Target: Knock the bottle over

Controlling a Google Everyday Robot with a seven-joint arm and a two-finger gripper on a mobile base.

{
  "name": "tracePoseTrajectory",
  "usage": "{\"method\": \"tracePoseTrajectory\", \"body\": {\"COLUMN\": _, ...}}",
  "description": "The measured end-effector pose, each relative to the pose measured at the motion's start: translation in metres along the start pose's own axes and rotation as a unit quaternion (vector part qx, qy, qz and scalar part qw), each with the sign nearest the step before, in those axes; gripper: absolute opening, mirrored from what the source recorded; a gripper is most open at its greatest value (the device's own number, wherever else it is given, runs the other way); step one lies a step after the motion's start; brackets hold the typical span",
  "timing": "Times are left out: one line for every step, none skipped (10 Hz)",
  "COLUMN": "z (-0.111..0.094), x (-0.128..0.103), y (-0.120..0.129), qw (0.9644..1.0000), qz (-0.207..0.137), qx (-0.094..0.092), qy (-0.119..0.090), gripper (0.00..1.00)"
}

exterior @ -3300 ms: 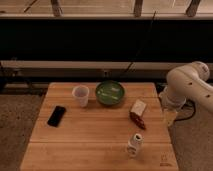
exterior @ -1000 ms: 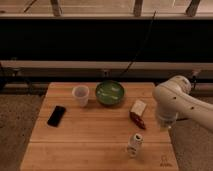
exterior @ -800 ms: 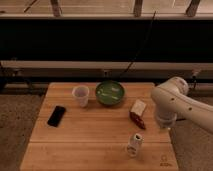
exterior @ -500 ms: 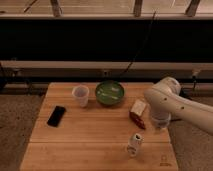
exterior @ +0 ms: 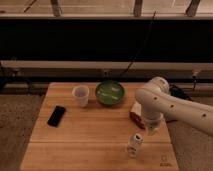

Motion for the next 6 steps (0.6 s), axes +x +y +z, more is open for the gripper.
{"method": "tracePoseTrajectory", "body": {"z": 0.000, "x": -0.006, "y": 0.000, "qw": 1.0000, "qz": -0.004, "qx": -0.004, "qy": 0.000, "gripper": 0.02}}
{"method": "tracePoseTrajectory", "body": {"z": 0.001, "x": -0.011, "y": 0.001, "qw": 0.9999, "qz": -0.009, "qx": -0.009, "qy": 0.003, "gripper": 0.02}}
{"method": "tracePoseTrajectory", "body": {"z": 0.001, "x": -0.015, "y": 0.002, "qw": 0.9998, "qz": -0.014, "qx": -0.011, "qy": 0.004, "gripper": 0.02}}
{"method": "tracePoseTrajectory", "body": {"z": 0.000, "x": -0.022, "y": 0.002, "qw": 0.9997, "qz": -0.018, "qx": -0.013, "qy": 0.004, "gripper": 0.02}}
{"method": "tracePoseTrajectory", "body": {"z": -0.002, "x": -0.035, "y": 0.001, "qw": 0.9995, "qz": -0.028, "qx": -0.015, "qy": 0.006, "gripper": 0.02}}
{"method": "tracePoseTrajectory", "body": {"z": -0.003, "x": -0.048, "y": 0.000, "qw": 0.9991, "qz": -0.038, "qx": -0.018, "qy": 0.008, "gripper": 0.02}}
